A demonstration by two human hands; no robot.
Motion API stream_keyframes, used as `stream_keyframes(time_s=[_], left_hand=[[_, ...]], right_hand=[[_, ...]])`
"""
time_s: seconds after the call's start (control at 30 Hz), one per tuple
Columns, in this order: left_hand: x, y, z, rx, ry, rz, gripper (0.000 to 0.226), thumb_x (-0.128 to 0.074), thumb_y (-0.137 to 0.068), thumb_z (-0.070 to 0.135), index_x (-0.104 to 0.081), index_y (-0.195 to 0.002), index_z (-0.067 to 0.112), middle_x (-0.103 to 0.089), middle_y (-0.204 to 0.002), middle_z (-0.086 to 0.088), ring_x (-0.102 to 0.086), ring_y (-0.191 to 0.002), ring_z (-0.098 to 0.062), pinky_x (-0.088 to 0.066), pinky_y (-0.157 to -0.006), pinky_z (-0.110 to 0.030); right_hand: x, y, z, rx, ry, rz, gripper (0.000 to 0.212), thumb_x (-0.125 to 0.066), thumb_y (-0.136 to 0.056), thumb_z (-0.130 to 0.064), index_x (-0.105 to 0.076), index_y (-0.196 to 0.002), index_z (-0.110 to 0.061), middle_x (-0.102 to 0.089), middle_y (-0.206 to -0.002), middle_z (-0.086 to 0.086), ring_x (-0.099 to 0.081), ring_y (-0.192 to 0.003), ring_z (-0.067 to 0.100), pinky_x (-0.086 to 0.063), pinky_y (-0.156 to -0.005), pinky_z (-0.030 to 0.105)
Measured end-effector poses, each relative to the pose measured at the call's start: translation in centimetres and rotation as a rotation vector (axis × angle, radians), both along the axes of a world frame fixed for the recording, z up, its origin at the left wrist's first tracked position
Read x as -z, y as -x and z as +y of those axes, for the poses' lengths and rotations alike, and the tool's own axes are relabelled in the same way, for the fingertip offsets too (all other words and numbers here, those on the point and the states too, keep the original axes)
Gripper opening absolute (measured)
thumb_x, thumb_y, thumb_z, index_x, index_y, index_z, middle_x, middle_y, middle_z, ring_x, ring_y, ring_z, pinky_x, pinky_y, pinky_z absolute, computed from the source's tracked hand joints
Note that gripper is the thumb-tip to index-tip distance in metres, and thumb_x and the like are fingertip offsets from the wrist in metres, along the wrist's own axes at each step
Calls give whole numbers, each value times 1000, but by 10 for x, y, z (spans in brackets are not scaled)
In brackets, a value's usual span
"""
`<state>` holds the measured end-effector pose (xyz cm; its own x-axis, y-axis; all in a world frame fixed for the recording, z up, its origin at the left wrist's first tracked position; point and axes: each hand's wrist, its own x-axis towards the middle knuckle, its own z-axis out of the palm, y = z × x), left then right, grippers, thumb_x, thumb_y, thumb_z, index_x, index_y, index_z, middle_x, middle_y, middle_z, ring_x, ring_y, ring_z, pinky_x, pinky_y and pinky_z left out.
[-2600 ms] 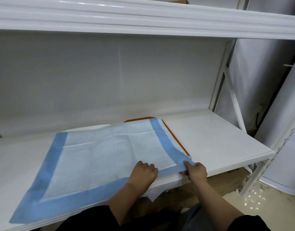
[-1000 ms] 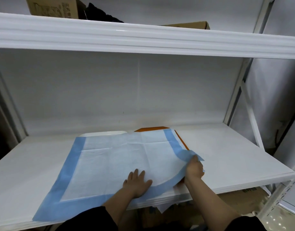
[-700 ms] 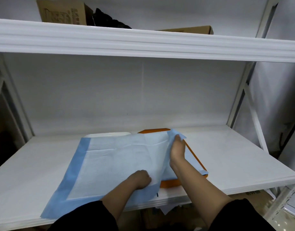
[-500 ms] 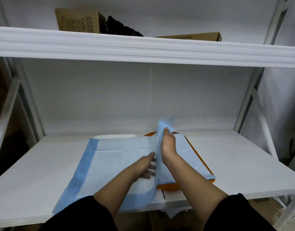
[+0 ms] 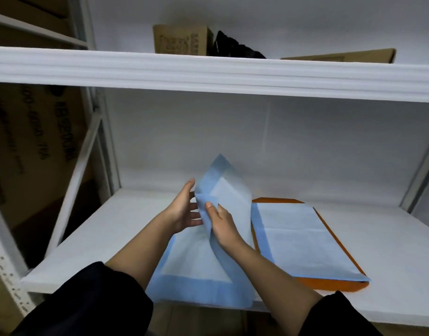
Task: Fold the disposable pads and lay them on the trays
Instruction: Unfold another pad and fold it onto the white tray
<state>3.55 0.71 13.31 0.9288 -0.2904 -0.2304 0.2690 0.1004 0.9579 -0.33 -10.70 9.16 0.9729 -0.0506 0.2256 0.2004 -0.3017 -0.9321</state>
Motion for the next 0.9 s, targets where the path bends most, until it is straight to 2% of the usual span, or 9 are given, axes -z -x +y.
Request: stream_keyframes(time_s=[0.23,0.3,0.37,0.43,0.53,0.6,0.7,0.8,0.9], left_hand=[[47,-5,61,-103,-37,169,43,-42,-93,50,-59,-97,11,-63,-77,-9,-62,-72,-22,-55,-72,-36],[66,-5,76,-126,-87,234,39,-47,-92,46,-57,-92,9,-59,-69,-9,-60,-62,-21,-55,-64,-33],[87,-4,88,-108,-127,282,38,-49,-92,43,-61,-96,7,-63,-77,-13,-62,-63,-23,-53,-58,-29],[105,-2,97,-87,-176,300,36,-52,-93,34,-64,-109,4,-69,-94,-17,-67,-78,-28,-54,-67,-32],[124,1,99,-70,-476,199,43,-66,-82,21,-61,-115,-6,-68,-101,-14,-66,-85,-26,-51,-70,-28],[130,1,96,-106,-713,105,38,-63,-82,12,-58,-117,-2,-62,-107,-12,-60,-89,-24,-47,-73,-26],[131,-6,92,-82,-1004,33,45,-58,-83,16,-48,-126,6,-55,-126,-11,-54,-112,-27,-44,-88,-30],[129,-13,86,2,-1268,-13,48,-52,-87,29,-38,-129,13,-53,-126,-5,-53,-117,-25,-43,-90,-32],[127,-21,75,-13,-1419,-89,45,-52,-87,32,-36,-126,15,-49,-123,-4,-51,-116,-24,-41,-86,-32]], right_hand=[[44,-8,46,-190,282,50,41,-37,-99,-41,-55,-129,-20,-60,-129,1,-54,-120,16,-39,-103,29],[59,-9,56,-277,386,79,47,-40,-95,-50,-51,-133,-26,-55,-135,-3,-50,-125,14,-37,-107,31],[73,-6,60,-385,414,137,51,-45,-91,-57,-47,-135,-32,-50,-140,-9,-47,-127,8,-35,-109,29],[84,-2,59,-437,443,210,58,-44,-86,-65,-44,-137,-36,-45,-143,-12,-43,-130,8,-32,-110,29],[93,-1,48,-410,443,266,49,-43,-90,-62,-54,-128,-33,-51,-137,-11,-46,-125,8,-32,-108,27],[94,-5,37,-349,422,289,42,-43,-93,-55,-61,-118,-27,-58,-127,-6,-52,-118,11,-36,-105,28],[96,-17,17,-230,463,296,41,-43,-95,-51,-63,-115,-22,-60,-122,-2,-54,-117,17,-38,-102,30],[101,-32,-6,-133,712,320,49,-39,-96,-52,-50,-133,-23,-47,-141,-2,-41,-132,17,-30,-109,32],[108,-43,-27,-98,967,355,62,-35,-96,-54,-27,-148,-21,-19,-157,0,-14,-145,19,-16,-116,37]])
